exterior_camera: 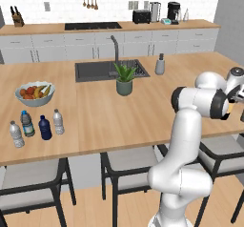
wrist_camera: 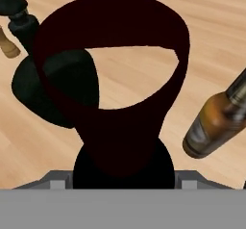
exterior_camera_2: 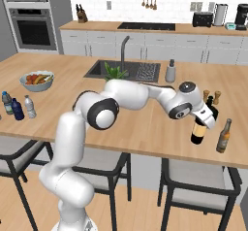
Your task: Move the plastic bottles in the middle to the plastics group, and the glass bottles in the middle to the glass group.
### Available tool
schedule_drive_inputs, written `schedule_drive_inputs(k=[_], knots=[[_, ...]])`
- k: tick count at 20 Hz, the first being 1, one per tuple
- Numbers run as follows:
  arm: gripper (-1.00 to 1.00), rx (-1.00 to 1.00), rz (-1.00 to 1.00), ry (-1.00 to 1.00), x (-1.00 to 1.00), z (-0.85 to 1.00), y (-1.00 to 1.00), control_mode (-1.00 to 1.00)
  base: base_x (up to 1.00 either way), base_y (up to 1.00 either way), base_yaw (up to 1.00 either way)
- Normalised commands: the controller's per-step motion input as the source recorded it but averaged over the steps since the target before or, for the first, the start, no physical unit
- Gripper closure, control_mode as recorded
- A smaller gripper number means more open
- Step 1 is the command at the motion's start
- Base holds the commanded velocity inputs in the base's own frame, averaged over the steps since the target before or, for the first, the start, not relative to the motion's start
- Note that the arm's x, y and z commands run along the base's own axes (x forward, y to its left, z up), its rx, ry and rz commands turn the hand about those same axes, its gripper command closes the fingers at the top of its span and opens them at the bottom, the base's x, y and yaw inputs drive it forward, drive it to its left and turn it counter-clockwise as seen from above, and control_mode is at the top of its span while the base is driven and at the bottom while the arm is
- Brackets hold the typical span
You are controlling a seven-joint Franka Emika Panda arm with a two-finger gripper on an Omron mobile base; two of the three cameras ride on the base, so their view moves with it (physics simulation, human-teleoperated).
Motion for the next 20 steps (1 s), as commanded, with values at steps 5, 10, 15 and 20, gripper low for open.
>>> schedule_drive_inputs(k=[5,10,15,20], knots=[[1.0,0.0,0.0,0.0,0.0,-0.15,0.0,-1.0,0.0,0.0,0.0],[1.0,0.0,0.0,0.0,0.0,-0.09,0.0,-1.0,0.0,0.0,0.0],[-1.0,0.0,0.0,0.0,0.0,0.0,0.0,-1.0,0.0,0.0,0.0],[-1.0,0.0,0.0,0.0,0.0,0.0,0.0,-1.0,0.0,0.0,0.0]])
